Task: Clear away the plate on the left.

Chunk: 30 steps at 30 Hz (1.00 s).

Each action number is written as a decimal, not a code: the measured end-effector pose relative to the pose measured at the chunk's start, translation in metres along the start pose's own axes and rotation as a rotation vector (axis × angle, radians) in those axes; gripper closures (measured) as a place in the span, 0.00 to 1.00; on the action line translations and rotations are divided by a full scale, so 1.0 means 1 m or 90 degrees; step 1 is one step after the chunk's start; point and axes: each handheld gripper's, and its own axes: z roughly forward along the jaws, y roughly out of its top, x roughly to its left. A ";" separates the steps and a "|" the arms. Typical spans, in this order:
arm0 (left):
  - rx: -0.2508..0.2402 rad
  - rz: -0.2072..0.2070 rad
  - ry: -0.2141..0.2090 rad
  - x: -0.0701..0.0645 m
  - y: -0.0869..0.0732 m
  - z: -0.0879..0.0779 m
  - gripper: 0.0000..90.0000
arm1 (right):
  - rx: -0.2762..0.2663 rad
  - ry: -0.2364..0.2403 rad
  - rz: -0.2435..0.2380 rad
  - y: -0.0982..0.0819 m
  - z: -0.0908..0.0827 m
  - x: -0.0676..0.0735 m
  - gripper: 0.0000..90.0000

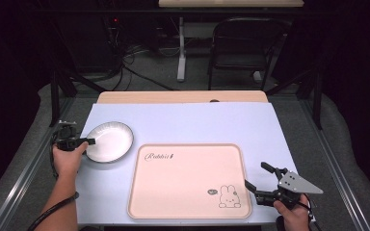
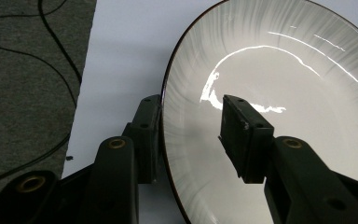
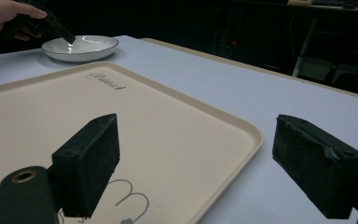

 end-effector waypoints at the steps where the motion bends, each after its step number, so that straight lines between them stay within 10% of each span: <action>1: 0.000 -0.005 -0.005 0.001 0.000 0.001 0.66 | 0.000 0.000 0.000 0.000 0.000 0.000 0.16; 30: 0.025 -0.017 -0.003 0.000 0.001 0.005 0.77 | 0.007 0.002 0.003 0.000 0.002 -0.001 0.16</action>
